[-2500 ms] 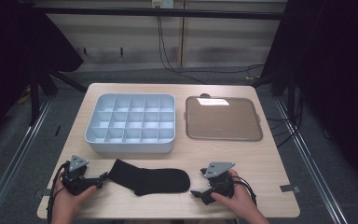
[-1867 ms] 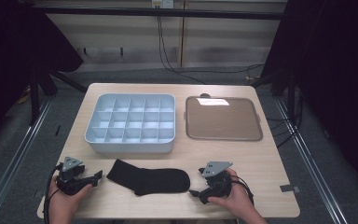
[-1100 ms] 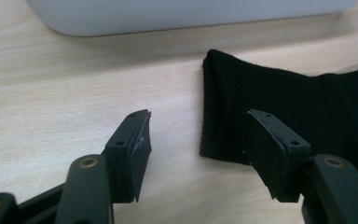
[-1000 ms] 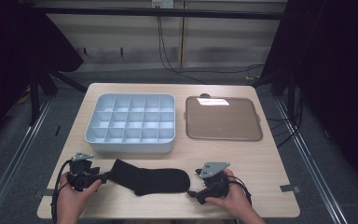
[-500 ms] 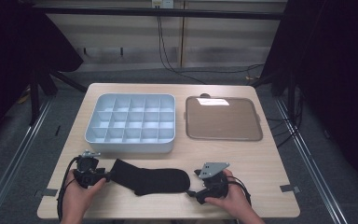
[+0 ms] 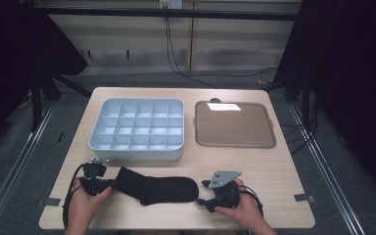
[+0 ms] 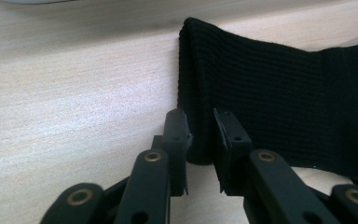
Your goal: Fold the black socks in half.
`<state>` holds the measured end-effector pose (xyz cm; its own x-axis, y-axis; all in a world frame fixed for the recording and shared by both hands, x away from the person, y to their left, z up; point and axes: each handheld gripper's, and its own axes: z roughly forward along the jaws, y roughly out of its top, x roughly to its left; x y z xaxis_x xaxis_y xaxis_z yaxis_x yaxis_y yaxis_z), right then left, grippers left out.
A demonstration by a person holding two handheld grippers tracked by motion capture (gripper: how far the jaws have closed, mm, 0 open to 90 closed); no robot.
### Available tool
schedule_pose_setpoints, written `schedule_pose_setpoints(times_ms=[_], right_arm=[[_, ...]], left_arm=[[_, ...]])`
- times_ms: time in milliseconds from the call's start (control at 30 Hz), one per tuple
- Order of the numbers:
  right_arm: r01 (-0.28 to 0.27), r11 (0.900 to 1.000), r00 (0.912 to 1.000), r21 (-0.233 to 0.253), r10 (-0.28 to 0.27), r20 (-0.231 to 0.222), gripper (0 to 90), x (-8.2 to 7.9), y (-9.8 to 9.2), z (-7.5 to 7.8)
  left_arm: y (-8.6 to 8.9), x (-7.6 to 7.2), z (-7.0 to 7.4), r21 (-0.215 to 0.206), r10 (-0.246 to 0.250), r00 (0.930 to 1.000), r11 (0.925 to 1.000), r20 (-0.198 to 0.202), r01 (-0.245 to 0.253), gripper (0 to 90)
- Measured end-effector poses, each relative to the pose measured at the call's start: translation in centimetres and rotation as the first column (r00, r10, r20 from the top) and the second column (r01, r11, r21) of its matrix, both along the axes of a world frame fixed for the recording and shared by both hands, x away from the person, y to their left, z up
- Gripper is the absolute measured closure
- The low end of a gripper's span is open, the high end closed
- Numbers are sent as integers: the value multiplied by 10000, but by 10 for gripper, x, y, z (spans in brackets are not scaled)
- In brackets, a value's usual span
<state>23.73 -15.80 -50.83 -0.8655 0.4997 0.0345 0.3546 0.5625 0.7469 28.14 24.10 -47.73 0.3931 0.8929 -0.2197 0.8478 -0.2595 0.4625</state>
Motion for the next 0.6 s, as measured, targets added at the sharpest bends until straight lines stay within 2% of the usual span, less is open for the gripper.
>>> schedule_pose_setpoints(times_ms=[167,300,400,467,533,567,600], right_arm=[[-32,10000,10000,-12,32,-10,379,0,0,0],[-211,9998,9998,-74,210,-58,441,-1,1,2],[-287,9995,9995,-135,285,-158,492,-1,0,3],[-349,9992,9992,-178,346,-192,572,0,-2,5],[-335,9992,9992,-194,331,-210,587,-1,-3,5],[-348,9992,9991,-219,342,-260,679,-1,-5,6],[-317,9993,9990,-206,310,-330,718,-1,-5,6]], left_arm=[[0,0,3,-153,-111,9999,9998,104,112,778],[-4,-2,11,-464,-166,9993,9988,346,182,777],[-3,-2,17,-497,-305,9985,9982,448,327,777],[-2,-1,18,-467,-339,9985,9983,427,358,777],[-2,-1,17,-462,-333,9985,9983,426,353,776],[-2,-1,18,-436,-336,9986,9984,406,354,777],[-2,-1,18,-413,-326,9984,9985,461,345,777]])
